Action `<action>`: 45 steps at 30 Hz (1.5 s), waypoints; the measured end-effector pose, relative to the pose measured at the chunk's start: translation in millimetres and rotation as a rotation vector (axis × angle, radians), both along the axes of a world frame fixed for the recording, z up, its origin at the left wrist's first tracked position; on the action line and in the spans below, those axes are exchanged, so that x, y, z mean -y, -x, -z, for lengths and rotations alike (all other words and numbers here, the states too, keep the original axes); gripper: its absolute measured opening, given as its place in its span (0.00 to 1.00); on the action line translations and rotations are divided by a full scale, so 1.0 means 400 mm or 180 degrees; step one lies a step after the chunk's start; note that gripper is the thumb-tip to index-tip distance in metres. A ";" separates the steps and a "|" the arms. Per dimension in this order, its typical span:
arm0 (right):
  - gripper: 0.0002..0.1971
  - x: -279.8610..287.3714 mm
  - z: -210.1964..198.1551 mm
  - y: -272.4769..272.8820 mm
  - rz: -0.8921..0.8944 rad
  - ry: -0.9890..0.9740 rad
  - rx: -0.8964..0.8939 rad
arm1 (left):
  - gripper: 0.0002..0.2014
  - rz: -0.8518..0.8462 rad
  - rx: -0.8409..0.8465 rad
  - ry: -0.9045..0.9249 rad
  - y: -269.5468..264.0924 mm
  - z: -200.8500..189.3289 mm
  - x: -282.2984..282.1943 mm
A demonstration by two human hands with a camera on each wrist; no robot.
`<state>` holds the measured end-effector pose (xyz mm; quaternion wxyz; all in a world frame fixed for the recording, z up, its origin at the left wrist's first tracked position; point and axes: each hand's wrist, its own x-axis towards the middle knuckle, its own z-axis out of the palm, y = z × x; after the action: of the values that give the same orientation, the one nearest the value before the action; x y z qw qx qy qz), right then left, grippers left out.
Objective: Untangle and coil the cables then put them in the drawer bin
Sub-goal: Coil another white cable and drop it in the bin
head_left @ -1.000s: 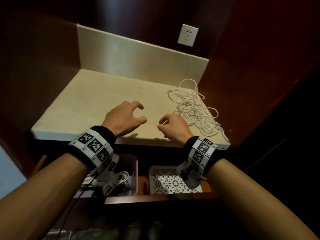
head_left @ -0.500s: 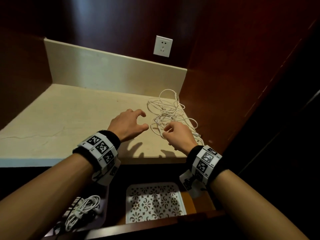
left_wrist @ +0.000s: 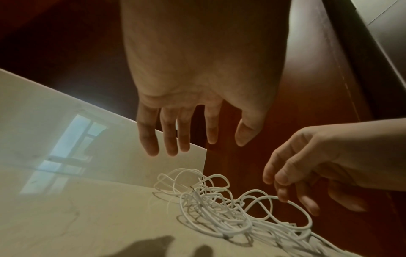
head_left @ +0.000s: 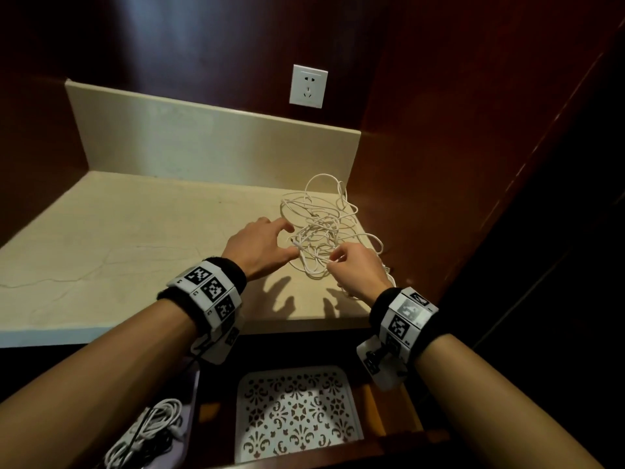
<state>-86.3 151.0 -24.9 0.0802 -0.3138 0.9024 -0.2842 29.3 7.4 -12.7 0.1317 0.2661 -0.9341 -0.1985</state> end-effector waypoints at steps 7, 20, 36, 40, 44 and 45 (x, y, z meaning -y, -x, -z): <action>0.08 0.008 0.007 0.047 0.0009 -0.0091 -0.0109 | 0.24 -0.0050 0.0052 -0.0001 0.031 0.000 0.003; 0.16 0.084 0.040 0.087 -0.0184 -0.0242 -0.0210 | 0.24 -0.0227 0.0150 -0.0035 0.049 0.010 0.019; 0.10 0.185 0.065 0.095 -0.0328 -0.1137 -0.0382 | 0.23 -0.0136 0.0235 -0.0124 0.039 0.021 0.074; 0.07 0.184 0.066 0.090 -0.0429 -0.0979 -0.0452 | 0.22 -0.0083 0.0208 -0.0199 0.028 0.023 0.082; 0.04 0.180 0.064 0.084 -0.0556 -0.0541 -0.0363 | 0.20 -0.0052 0.0026 -0.0396 0.018 0.022 0.086; 0.03 0.178 0.065 0.080 -0.0648 -0.0454 -0.0349 | 0.20 -0.0054 -0.0020 -0.0432 0.018 0.022 0.083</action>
<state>-118.4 79.8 -50.8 0.0813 -0.4123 0.8868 -0.1922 22.0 -26.0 -21.7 0.1179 0.2817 -0.9157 -0.2611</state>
